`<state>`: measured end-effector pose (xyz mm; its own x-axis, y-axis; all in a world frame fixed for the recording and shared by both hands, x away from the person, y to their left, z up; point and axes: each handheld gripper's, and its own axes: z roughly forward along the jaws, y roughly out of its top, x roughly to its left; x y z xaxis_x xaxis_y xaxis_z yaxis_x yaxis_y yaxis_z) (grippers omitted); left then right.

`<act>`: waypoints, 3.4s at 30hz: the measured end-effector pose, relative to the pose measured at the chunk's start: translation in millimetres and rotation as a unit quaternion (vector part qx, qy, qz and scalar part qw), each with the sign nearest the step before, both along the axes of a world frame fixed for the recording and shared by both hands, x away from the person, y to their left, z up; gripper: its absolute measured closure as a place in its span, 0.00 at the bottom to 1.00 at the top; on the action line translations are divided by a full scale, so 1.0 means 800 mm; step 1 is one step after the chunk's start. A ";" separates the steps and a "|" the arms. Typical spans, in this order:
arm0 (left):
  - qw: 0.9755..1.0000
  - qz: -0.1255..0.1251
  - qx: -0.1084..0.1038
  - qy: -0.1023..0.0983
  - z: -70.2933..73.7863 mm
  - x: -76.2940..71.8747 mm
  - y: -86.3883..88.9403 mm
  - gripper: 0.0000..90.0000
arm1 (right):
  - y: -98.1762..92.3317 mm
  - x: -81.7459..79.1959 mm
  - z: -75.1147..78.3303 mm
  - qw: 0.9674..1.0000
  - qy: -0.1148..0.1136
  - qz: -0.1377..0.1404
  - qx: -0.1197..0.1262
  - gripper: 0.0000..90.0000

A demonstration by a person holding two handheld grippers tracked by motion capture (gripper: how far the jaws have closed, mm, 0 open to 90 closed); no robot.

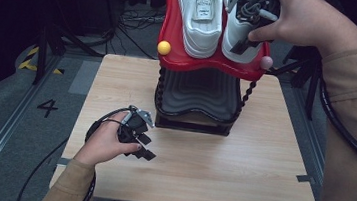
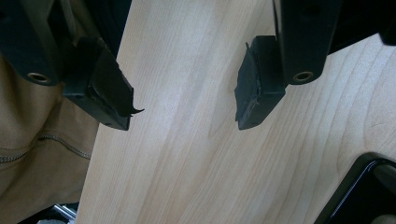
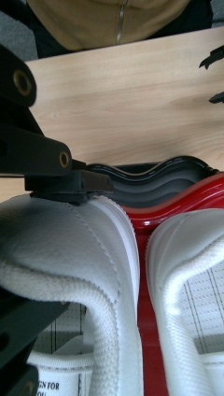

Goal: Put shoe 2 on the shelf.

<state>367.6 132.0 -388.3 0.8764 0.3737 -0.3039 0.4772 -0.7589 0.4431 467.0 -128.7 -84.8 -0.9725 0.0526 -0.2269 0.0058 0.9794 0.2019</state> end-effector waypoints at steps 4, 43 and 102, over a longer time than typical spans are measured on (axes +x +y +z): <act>1.000 0.002 0.000 0.001 -0.001 0.000 0.000 0.42 | 0.004 0.005 -0.006 1.000 -0.011 0.010 -0.010 0.78; 1.000 -0.006 0.005 0.000 -0.001 -0.001 -0.004 0.42 | 0.015 0.029 -0.043 0.999 -0.039 -0.009 -0.027 0.79; 1.000 -0.008 0.016 -0.010 0.003 -0.008 -0.014 0.42 | -0.117 -0.108 -0.171 0.996 0.051 -0.035 0.070 0.44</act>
